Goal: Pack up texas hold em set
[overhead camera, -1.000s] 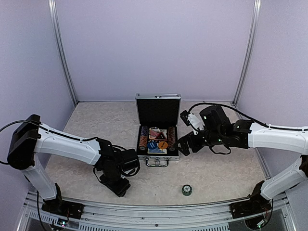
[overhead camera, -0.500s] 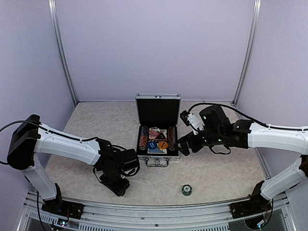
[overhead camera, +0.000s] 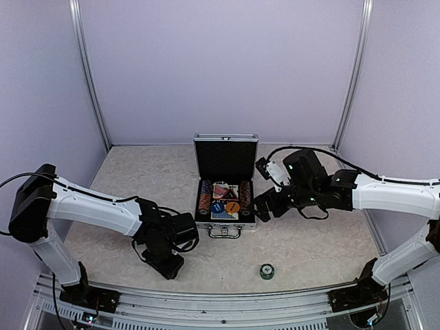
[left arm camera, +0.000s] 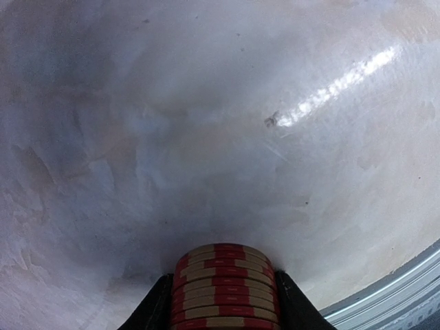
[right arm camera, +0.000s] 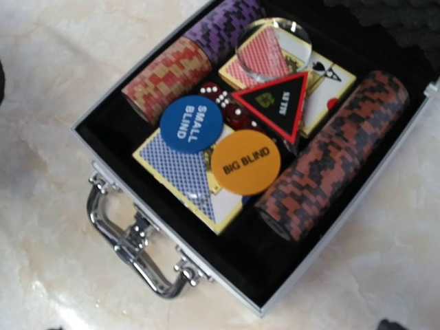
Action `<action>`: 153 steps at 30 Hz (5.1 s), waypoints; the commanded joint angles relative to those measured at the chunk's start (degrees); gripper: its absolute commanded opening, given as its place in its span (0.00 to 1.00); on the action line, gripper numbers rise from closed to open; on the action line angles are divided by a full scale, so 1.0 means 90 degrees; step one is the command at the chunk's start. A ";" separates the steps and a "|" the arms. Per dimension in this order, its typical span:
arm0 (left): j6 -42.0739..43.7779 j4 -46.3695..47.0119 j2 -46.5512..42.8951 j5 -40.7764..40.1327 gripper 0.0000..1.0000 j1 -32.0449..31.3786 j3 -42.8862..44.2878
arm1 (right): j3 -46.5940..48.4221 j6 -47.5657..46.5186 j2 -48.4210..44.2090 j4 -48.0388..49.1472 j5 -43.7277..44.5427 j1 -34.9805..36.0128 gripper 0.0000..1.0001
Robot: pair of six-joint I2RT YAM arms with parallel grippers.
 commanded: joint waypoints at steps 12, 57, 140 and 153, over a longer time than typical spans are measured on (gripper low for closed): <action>-0.0072 0.0721 0.0391 0.0360 0.24 -0.0211 -0.0496 | 0.0239 -0.0064 0.0098 0.0006 -0.0013 0.0042 0.97; 0.0989 -0.0597 0.0991 -0.0081 0.00 -0.0203 0.1777 | -0.1449 0.2957 0.0572 0.3218 -0.3404 -0.0226 0.86; 0.1003 -0.1450 0.0822 -0.0059 0.00 -0.0163 0.3219 | -0.0659 0.7968 0.5540 1.0591 -0.5218 0.0744 0.76; 0.0990 -0.1443 0.0768 0.0011 0.00 -0.0180 0.3190 | -0.0673 0.8601 0.5934 1.1495 -0.4938 0.0763 0.75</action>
